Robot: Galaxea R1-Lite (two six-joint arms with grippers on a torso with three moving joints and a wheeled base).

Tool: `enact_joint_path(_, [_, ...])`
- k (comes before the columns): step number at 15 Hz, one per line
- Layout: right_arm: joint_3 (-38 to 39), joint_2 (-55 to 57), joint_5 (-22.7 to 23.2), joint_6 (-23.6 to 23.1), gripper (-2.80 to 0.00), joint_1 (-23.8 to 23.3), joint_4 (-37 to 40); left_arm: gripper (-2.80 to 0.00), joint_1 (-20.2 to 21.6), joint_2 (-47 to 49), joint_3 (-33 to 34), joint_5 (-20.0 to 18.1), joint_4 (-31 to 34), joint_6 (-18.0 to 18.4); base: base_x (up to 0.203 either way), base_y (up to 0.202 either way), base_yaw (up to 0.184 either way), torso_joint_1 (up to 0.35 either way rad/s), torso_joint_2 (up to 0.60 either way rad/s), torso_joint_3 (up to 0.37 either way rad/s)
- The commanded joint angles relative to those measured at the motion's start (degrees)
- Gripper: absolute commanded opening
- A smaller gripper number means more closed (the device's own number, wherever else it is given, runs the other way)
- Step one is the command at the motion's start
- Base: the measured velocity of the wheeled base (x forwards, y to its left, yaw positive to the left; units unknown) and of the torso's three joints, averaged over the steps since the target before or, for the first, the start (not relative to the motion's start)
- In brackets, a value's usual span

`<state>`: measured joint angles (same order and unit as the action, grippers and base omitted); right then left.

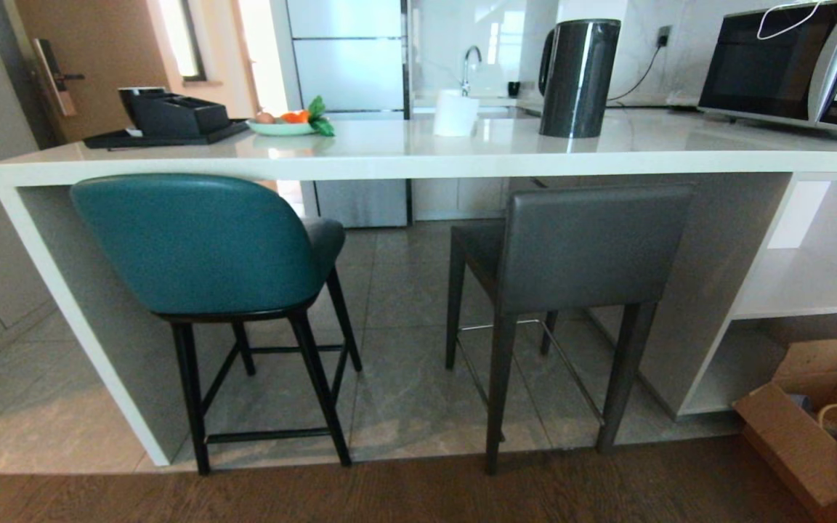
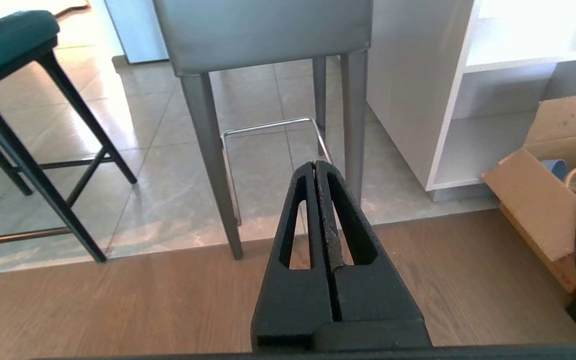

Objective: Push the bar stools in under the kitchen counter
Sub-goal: Pull the blue chair out from under the dining table

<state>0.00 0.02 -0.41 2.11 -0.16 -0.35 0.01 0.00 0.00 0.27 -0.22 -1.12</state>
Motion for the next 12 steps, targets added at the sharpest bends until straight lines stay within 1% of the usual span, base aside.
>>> enact_joint_path(1, [0.18,0.06,-0.02,0.0,-2.8,0.07,0.0,-2.8,0.08,0.09,0.26,0.08,-0.04,-0.02,0.0,0.0,0.0,0.0,0.0,0.0])
enact_joint_path(9, [0.19,0.06,-0.02,0.0,-2.8,0.07,0.0,-2.8,0.08,0.09,0.26,0.0,-0.04,-0.02,0.0,0.0,0.0,0.0,0.0,0.0])
enact_joint_path(10, [0.18,0.06,-0.02,0.0,-2.8,0.07,0.0,-2.8,0.08,0.09,0.26,0.08,-0.04,-0.02,0.003,0.075,-0.019,0.005,0.0,-0.002])
enact_joint_path(12, [0.26,0.06,-0.02,0.02,-2.8,0.07,0.0,-2.8,0.08,0.09,0.26,0.08,-0.04,-0.02,0.001,0.152,-0.007,0.001,0.0,0.004])
